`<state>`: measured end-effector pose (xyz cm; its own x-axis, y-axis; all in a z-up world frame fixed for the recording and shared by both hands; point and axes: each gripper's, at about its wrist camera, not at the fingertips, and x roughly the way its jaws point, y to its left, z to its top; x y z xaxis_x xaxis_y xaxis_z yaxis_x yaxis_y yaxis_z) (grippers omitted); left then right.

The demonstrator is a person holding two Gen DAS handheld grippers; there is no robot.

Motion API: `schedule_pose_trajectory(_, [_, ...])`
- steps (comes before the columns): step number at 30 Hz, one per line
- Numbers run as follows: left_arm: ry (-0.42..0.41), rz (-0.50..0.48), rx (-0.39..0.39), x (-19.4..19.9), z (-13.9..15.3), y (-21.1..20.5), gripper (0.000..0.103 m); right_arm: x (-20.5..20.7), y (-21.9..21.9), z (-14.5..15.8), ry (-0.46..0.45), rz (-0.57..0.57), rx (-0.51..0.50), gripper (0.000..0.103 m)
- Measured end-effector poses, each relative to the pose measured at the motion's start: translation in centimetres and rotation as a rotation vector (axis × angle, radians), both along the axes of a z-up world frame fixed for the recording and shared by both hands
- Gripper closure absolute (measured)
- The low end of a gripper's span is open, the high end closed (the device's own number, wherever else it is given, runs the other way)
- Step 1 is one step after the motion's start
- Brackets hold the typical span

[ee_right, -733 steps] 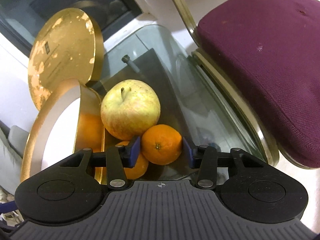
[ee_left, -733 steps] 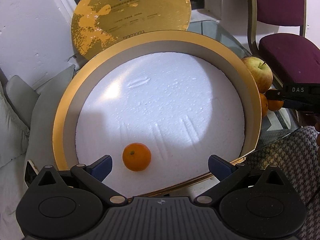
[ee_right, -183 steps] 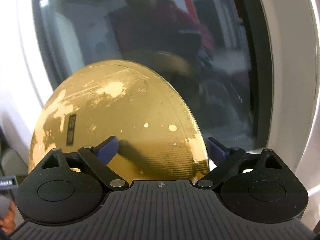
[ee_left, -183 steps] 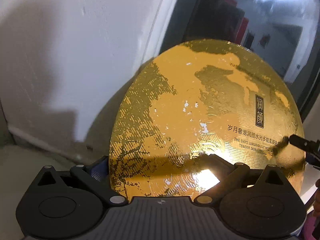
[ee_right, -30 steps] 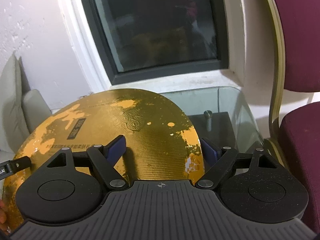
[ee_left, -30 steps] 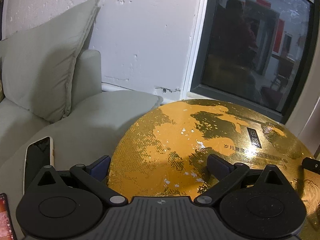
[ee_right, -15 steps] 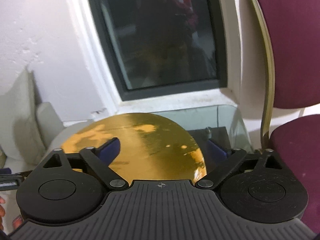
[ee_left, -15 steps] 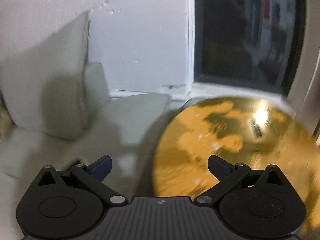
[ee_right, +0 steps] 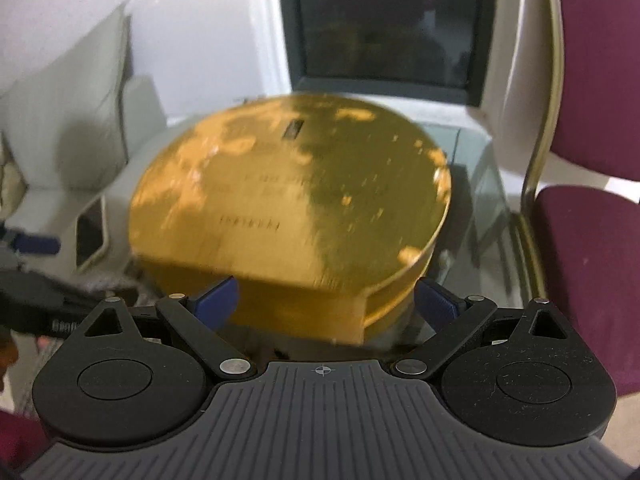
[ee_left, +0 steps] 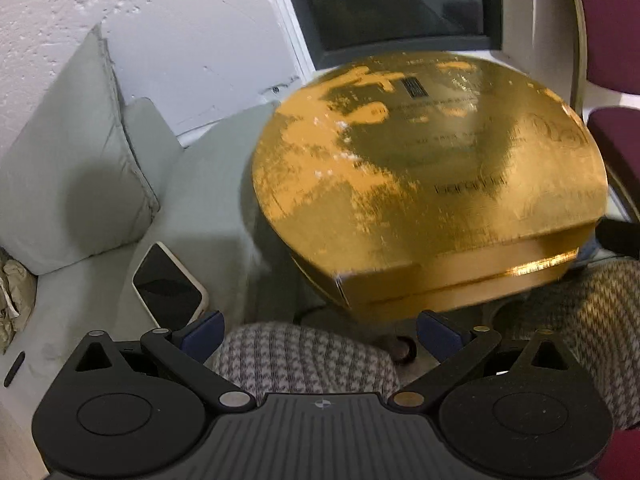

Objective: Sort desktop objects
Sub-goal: 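Lower the lid onto the gold box with both grippers and release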

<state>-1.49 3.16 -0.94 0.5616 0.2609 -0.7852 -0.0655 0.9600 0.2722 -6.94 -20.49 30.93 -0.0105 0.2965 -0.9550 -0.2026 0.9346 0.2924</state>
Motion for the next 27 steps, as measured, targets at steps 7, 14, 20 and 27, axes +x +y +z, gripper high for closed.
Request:
schedule_pose_trajectory(7, [-0.033, 0.131, -0.007, 0.3, 1.1, 2.1, 0.001, -0.5, -0.2, 0.4, 0.002, -0.004, 0.022, 0.005])
schedule_pose_trajectory(14, [-0.038, 0.208, -0.009, 1.2, 1.2, 3.6, 0.001, -0.3, -0.2, -0.3, 0.025, -0.014, 0.029, 0.02])
schedule_pose_trajectory(20, [-0.02, 0.205, -0.009, 2.1, 0.6, 3.6, 0.001, 0.0, 0.2, -1.3, 0.031, -0.016, 0.009, 0.042])
schedule_pose_trajectory(27, [-0.029, 0.265, -0.01, 4.0, -0.3, 4.7, 0.001, 0.9, 0.6, -3.1, 0.029, -0.009, -0.02, 0.052])
